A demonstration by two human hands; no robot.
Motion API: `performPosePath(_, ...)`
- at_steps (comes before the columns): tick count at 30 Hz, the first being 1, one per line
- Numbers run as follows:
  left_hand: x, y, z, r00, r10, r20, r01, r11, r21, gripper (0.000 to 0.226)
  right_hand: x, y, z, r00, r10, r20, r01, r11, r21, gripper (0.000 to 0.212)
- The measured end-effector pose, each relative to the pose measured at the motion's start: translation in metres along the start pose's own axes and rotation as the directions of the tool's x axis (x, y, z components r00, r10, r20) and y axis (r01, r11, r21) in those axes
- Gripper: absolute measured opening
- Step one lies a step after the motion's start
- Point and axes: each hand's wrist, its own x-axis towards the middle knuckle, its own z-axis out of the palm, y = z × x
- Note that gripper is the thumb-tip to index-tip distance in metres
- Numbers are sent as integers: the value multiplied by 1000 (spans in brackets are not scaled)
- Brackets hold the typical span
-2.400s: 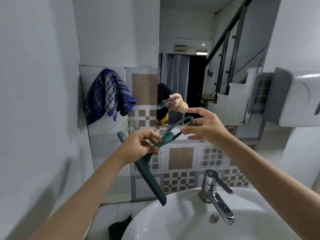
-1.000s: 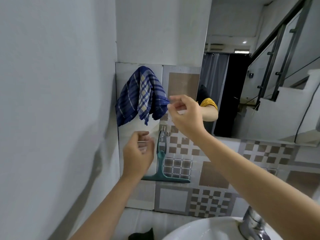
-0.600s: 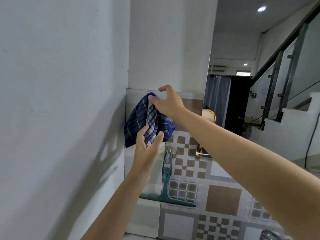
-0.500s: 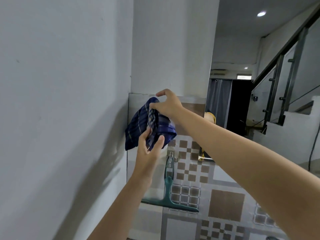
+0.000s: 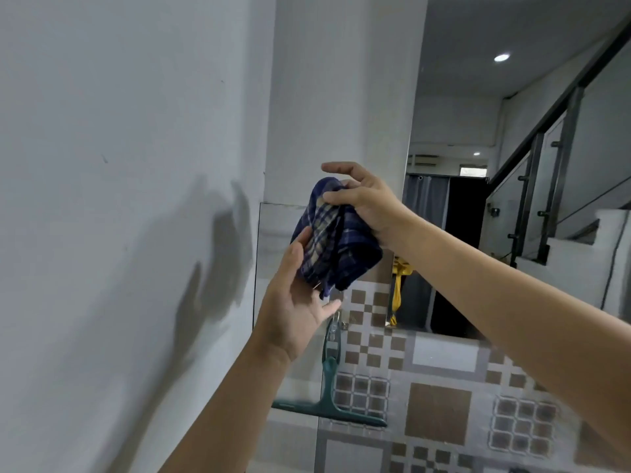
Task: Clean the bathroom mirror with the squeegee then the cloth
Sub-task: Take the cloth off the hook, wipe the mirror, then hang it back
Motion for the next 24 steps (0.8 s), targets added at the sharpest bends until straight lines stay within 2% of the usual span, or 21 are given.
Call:
performPosePath(3,-4,4,12,990,-57,133,72,991,-112,57,-25,-10,-20,1000,8,30,-11,996,89,42)
performPosePath(5,-8,2,22,973,-100,208,125,986,-114,54,-41,-15,-34,1000,12,27,-14,994,108,42)
performPosePath(10,-17,-16,61,923,-178,342,214,974,-72,65,-73,-23,-69,1000,19,16,-22,988,152,40)
performPosePath(17,-18,-50,111,880,-277,387,269,960,76,71,-121,-35,-118,999,37,-15,-33,976,217,40)
performPosePath(20,-18,-61,136,873,-272,404,276,960,50,72,-142,-39,-139,998,55,-32,-44,959,280,39)
performPosePath(22,-19,-71,154,904,-245,352,262,965,-2,69,-155,-41,-154,997,59,-43,-43,951,305,37)
performPosePath(24,-18,-80,172,956,-201,213,228,967,-110,64,-169,-41,-170,995,70,-72,-44,948,316,36)
